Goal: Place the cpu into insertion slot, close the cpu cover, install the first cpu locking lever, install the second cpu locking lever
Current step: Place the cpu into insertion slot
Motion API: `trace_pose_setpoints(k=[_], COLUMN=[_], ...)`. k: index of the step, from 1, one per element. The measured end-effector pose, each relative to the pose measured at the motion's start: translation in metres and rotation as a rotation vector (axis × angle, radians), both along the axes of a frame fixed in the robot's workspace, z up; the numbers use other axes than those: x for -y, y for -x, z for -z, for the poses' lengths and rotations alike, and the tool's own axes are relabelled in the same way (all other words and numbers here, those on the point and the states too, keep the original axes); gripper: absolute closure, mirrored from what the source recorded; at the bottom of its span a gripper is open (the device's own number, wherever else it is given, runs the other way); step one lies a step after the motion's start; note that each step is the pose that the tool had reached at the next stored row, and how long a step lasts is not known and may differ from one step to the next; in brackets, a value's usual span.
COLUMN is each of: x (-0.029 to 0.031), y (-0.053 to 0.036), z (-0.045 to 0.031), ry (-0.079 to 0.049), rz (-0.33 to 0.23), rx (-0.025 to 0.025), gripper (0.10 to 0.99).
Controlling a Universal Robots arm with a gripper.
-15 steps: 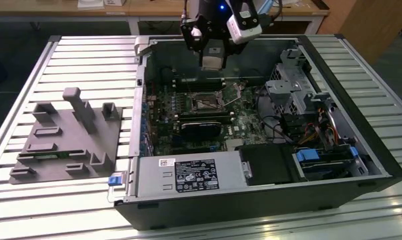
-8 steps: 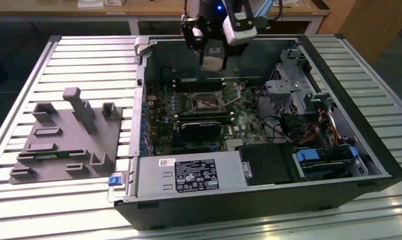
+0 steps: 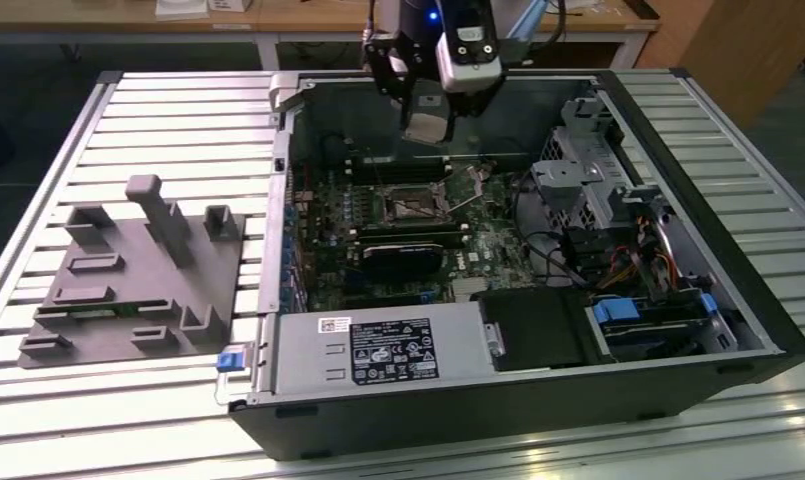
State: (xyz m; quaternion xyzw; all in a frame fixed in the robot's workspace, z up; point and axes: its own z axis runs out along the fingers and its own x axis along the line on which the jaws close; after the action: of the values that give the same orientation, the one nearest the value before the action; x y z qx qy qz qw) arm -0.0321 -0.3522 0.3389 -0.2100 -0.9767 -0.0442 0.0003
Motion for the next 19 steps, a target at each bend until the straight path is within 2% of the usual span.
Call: trace_pose_setpoints(k=[19], x=[0.0000], y=[0.0000], z=[0.0044], ry=[0.000], rz=[0.320], rx=[0.0000], gripper=[0.545])
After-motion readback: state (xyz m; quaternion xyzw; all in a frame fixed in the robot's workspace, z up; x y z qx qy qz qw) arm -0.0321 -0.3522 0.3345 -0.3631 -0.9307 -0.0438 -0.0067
